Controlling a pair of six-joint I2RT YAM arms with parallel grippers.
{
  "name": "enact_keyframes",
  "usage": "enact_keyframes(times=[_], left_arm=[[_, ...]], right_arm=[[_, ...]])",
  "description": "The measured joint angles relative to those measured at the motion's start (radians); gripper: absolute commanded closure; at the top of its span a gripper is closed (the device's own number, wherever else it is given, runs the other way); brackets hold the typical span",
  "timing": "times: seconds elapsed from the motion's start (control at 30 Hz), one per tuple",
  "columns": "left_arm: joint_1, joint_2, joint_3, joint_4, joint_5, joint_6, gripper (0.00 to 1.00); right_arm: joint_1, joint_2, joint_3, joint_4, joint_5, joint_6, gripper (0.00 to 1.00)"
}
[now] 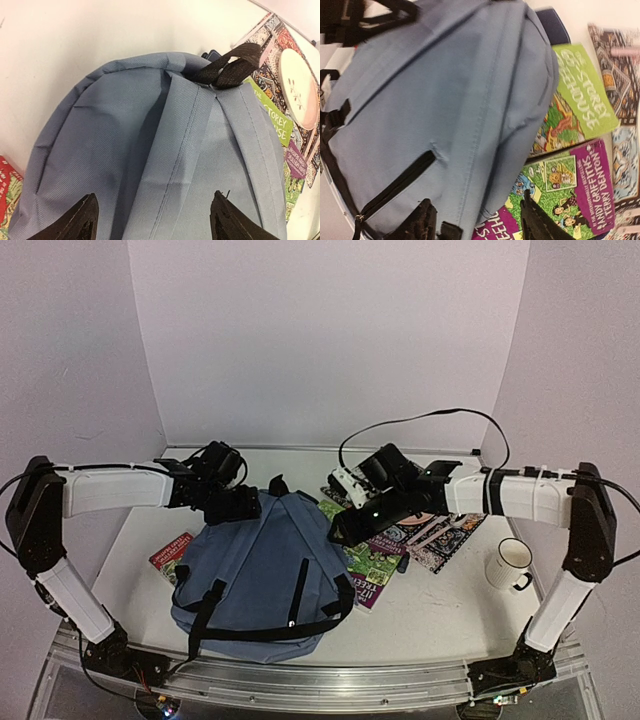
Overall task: Pack the student bag
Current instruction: Move the student bag to the corner of the board, then grab the card case at the center of the board.
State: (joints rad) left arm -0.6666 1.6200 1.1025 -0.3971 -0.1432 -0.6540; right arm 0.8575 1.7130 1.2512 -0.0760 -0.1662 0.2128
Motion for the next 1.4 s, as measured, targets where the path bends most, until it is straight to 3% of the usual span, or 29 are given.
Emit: enact_keyframes(times=[0.17,0.33,0.53,0.63,0.8,1.03,1.23,1.4], left_arm=[[0.000,-0.036,-0.003,-0.023,-0.014,0.003,0.21],[0.000,-0.036,0.005,-0.045,-0.018,0.007,0.20],[0.010,-0.036,0.045,-0.067,-0.030,0.026,0.20],[0.020,-0.036,0.064,-0.076,-0.041,0.033,0.20],[0.041,-0.032,0.090,-0.087,-0.044,0.048,0.20],[0.050,0.057,0.231,-0.104,-0.029,0.101,0.20],[0.050,0.240,0.431,-0.126,0.020,0.194,0.20],[0.055,0.426,0.609,-0.172,0.059,0.290,0.21]], right_arm=[[0.000,0.099,-0.008,0.051,-0.023,0.047,0.40],[0.017,0.205,-0.001,0.119,-0.093,0.087,0.48],[0.080,0.312,0.138,0.126,-0.142,0.109,0.50],[0.125,0.348,0.206,0.151,-0.177,0.111,0.48],[0.174,0.353,0.243,0.184,-0.181,0.108,0.36],[0.108,0.186,0.074,0.189,-0.026,0.121,0.25],[-0.009,-0.035,-0.086,0.186,0.114,0.134,0.17],[-0.023,-0.091,-0.167,0.188,0.176,0.155,0.13]])
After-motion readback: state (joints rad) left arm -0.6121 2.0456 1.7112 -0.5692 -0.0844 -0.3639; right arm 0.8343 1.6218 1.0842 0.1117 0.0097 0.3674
